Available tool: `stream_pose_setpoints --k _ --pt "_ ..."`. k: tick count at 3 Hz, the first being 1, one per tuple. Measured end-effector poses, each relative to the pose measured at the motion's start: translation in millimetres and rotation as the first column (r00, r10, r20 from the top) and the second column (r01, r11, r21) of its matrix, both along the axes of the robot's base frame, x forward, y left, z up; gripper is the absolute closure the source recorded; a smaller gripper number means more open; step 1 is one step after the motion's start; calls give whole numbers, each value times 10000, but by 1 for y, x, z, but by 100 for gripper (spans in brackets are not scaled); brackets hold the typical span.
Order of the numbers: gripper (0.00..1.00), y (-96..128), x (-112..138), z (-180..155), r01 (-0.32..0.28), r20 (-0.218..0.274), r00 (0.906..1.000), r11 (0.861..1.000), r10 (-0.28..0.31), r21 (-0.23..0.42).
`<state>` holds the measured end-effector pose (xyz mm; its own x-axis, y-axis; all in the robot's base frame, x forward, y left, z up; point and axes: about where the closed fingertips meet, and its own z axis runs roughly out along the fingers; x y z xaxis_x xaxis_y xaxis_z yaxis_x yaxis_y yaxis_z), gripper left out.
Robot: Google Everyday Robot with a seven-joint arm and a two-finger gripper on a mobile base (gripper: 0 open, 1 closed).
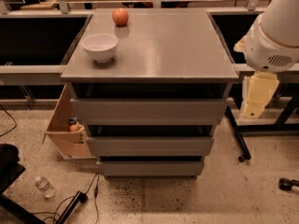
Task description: Open top drawer
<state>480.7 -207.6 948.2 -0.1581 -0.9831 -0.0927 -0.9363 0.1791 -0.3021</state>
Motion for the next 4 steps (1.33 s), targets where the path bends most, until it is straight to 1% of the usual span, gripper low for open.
stream_pose_setpoints --k 1,2,3,4 --pt "0 -4 24 -29 -79 323 9994 9866 134 -1629" --pt "0 -18 36 -65 284 450 9989 9465 -147 -3215" --pt "0 -45 56 -94 706 626 9968 9062 -489 -4170" --pt "0 -43 57 -101 535 478 9982 9128 -374 -4049"
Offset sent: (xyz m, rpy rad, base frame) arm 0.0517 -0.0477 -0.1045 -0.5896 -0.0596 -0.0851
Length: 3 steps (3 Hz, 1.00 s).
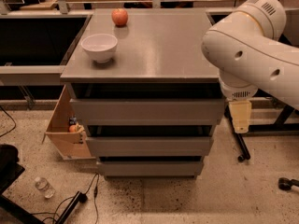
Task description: Open top drawer
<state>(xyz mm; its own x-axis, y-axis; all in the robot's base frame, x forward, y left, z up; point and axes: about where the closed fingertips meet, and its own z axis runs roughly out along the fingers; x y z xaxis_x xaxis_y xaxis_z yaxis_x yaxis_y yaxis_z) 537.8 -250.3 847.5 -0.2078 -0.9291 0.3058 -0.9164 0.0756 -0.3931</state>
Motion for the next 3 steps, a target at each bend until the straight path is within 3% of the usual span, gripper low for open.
stream_pose_setpoints --k 2,3 --pt "0 21 31 -68 -893 -660 9927 9834 1007 1582" --pt "0 25 47 -91 -1108 -764 9889 9755 1272 1902"
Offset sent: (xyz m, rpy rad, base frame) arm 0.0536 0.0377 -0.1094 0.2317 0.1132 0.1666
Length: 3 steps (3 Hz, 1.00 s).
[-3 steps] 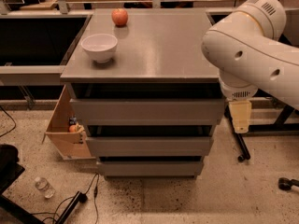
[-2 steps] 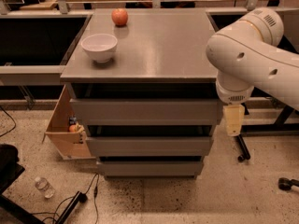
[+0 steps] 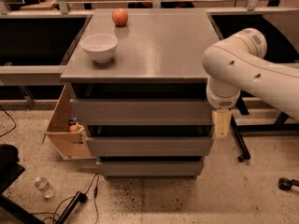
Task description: Open top drawer
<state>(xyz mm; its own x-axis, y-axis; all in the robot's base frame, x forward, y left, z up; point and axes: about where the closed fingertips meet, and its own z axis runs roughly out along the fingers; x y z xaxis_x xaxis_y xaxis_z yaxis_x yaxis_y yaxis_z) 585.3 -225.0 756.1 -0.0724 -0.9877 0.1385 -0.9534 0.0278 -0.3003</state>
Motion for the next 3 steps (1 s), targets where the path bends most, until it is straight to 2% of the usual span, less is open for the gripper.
stream_pose_setpoints --k 3 --pt "0 11 42 -51 -171 -198 9996 9982 183 580"
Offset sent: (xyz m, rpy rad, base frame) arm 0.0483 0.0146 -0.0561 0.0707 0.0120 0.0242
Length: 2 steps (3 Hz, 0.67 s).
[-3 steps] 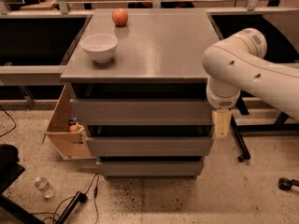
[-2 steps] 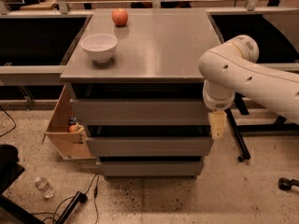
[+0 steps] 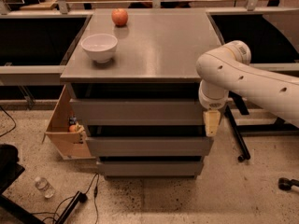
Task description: Open top drawer
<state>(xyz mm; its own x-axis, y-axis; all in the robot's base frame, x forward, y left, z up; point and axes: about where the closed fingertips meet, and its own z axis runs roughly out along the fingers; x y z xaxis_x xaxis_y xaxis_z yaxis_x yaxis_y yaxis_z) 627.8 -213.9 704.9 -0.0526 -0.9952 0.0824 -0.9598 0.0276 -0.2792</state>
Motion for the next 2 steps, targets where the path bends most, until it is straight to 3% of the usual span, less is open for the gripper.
stream_pose_setpoints --k 2 --pt "42 -7 6 -36 588 -791 9953 9973 -552 435"
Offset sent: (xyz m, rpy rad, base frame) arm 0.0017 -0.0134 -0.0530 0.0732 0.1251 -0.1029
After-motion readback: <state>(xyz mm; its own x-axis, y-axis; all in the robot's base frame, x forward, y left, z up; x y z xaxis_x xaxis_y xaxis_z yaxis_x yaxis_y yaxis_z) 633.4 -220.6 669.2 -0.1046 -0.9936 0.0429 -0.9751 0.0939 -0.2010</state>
